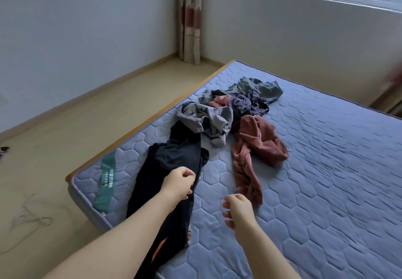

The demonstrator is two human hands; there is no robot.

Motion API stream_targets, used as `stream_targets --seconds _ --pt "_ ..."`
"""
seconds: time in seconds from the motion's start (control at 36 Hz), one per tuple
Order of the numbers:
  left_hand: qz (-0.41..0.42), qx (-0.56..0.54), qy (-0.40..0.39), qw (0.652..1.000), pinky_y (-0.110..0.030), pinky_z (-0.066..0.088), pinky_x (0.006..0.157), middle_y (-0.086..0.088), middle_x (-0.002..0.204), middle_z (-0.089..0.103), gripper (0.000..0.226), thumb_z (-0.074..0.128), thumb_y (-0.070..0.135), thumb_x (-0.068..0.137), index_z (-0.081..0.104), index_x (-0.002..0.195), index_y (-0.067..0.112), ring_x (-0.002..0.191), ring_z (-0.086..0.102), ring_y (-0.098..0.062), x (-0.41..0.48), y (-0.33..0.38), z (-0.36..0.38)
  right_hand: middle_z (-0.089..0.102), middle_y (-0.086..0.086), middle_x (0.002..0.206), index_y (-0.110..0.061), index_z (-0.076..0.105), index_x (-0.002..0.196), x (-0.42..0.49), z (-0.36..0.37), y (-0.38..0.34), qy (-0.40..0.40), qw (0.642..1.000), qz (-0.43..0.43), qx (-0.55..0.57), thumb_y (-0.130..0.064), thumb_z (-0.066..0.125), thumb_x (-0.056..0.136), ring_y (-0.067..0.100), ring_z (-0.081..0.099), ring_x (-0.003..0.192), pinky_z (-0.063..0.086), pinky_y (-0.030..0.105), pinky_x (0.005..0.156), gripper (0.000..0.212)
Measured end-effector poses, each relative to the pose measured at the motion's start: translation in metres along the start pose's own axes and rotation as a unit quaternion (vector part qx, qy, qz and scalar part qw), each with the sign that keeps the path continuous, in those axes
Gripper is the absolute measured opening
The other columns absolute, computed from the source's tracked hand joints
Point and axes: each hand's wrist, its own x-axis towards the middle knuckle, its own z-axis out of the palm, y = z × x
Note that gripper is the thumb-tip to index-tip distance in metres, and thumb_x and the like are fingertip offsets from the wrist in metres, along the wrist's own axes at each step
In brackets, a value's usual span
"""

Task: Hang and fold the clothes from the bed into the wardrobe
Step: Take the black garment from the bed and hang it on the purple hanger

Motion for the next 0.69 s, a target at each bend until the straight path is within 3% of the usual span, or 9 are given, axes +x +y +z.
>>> stream_targets --seconds 0.36,0.44,0.56,0.64,0.69 --pt "-0.081 0.083 -0.04 0.992 -0.022 0.049 0.058 0.001 0.079 0.061 0.017 0.046 0.014 0.088 0.059 0.08 0.021 0.059 0.056 -0.012 0.093 -0.057 0.06 0.045 0.002 0.069 -0.014 0.045 0.075 0.097 -0.008 0.045 0.034 0.995 0.085 -0.031 -0.005 0.043 0.089 0.013 0.038 0.05 0.026 0.017 0.037 0.017" --pt "-0.082 0.119 -0.046 0.988 -0.029 0.052 0.073 0.001 0.087 0.063 0.014 0.047 0.018 0.087 0.059 0.081 0.024 0.074 0.059 -0.018 0.116 -0.072 0.076 0.043 0.003 0.068 -0.012 0.045 0.076 0.123 -0.01 0.058 0.037 0.993 0.102 -0.045 -0.003 0.041 0.09 0.012 0.037 0.048 0.025 0.017 0.036 0.017" --pt "-0.084 0.204 -0.033 0.975 -0.026 0.043 0.079 0.0 0.115 0.053 0.018 0.045 0.019 0.09 0.058 0.101 0.022 0.098 0.052 -0.018 0.139 -0.099 0.088 0.04 0.004 0.065 -0.011 0.042 0.074 0.155 -0.004 0.079 0.026 0.989 0.126 -0.073 -0.001 0.039 0.09 0.013 0.032 0.048 0.022 0.015 0.032 0.018" --pt "-0.111 0.315 -0.028 0.942 -0.033 0.036 0.093 0.0 0.14 0.031 0.034 0.046 0.026 0.092 0.045 0.126 0.027 0.124 0.034 -0.023 0.152 -0.127 0.088 0.041 0.004 0.066 -0.012 0.042 0.073 0.181 0.008 0.093 0.008 0.985 0.141 -0.098 -0.001 0.038 0.09 0.014 0.033 0.049 0.022 0.015 0.034 0.02" --pt "-0.143 0.37 -0.092 0.913 -0.041 0.027 0.104 0.0 0.154 0.004 0.055 0.049 0.034 0.09 0.026 0.14 0.031 0.139 0.012 -0.028 0.159 -0.149 0.088 0.04 0.004 0.066 -0.012 0.04 0.071 0.197 0.019 0.099 -0.009 0.983 0.146 -0.113 0.0 0.037 0.089 0.014 0.032 0.049 0.022 0.016 0.034 0.022"
